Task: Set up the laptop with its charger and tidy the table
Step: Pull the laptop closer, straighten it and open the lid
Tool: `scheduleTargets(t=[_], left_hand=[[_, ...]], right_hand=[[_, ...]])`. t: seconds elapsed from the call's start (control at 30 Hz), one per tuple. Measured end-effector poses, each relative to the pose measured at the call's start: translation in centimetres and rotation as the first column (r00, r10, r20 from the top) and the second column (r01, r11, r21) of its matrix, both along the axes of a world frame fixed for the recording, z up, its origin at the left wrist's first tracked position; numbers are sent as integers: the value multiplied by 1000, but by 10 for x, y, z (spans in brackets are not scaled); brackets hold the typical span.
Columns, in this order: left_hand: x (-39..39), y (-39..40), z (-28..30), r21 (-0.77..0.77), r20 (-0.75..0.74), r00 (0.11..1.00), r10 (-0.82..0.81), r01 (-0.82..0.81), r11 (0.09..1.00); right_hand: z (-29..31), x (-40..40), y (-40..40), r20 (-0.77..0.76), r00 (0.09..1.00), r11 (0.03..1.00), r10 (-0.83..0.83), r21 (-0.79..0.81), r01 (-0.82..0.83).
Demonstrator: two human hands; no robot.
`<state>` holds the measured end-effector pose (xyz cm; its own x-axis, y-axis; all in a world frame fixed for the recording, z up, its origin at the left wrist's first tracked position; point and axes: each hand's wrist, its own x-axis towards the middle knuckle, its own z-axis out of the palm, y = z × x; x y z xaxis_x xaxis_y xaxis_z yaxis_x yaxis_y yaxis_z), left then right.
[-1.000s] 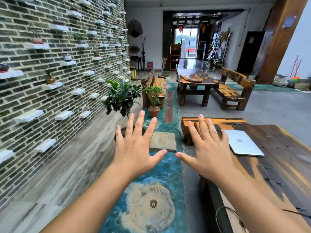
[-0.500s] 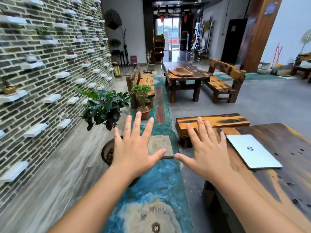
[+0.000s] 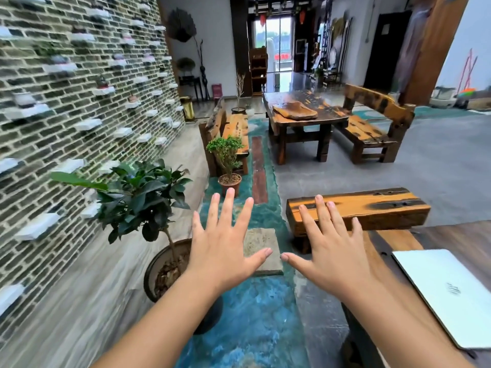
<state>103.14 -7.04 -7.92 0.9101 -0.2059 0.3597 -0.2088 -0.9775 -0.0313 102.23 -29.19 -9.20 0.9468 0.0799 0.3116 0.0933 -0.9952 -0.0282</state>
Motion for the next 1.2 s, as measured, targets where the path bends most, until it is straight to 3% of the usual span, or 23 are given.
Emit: scheduleTargets(t=[0.3,0.57,0.73,0.9,1.03,1.2], left_hand=[[130,-73,-9,-15,-68,988,-141,141,990],[243,-167,-32,-5,-125,892,-434,437,899],[296,-248,-47,38,-169,725,-668,682,730],[316,-316,-61,30,-220,496,-840,864,503],[314,-356,-75,31,-278,321,-905,945,326],[293,-393,-93,27,-327,180,-928,983,181]], right_hand=[[-4,101,-65,-49,990,992,-129,-2,129],[-36,143,-134,-133,903,902,-410,86,422],[-55,146,-172,-199,751,746,-629,117,656],[-73,128,-191,-244,522,513,-817,103,852],[-91,104,-192,-289,323,313,-901,81,946],[-112,69,-200,-349,165,155,-923,57,986]])
